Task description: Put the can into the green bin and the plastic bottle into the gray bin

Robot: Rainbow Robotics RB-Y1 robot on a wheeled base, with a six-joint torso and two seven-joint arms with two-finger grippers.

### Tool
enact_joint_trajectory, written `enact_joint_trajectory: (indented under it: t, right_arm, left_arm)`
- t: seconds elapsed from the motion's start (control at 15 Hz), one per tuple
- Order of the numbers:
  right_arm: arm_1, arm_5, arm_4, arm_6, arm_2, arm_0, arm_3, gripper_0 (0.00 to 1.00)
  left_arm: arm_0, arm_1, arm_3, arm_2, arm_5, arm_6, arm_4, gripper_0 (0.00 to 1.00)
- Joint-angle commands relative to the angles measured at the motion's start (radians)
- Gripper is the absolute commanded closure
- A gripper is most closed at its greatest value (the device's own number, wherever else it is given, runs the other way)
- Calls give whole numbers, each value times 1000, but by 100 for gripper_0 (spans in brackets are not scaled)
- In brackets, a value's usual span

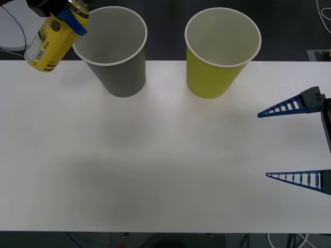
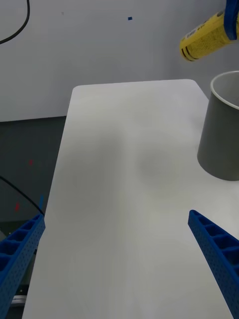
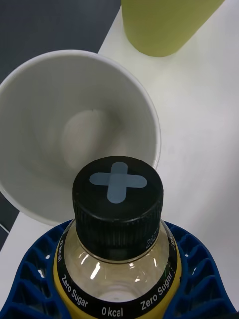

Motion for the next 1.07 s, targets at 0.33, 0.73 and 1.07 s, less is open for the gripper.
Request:
enact_joint_trajectory:
  t: [0.33, 0.73, 1.07]
  right_arm:
    - [0, 0, 0, 0, 0, 0, 0, 0]
    - [0, 0, 0, 0, 0, 0, 0, 0]
    - [0, 0, 0, 0, 0, 0, 0, 0]
  left_arm:
    - [-83, -145, 215, -1, 2, -36, -38, 100]
    - [-167, -280, 413, -2, 10, -74, -95, 100]
    - [-227, -374, 559, -25, 22, -111, -133, 100]
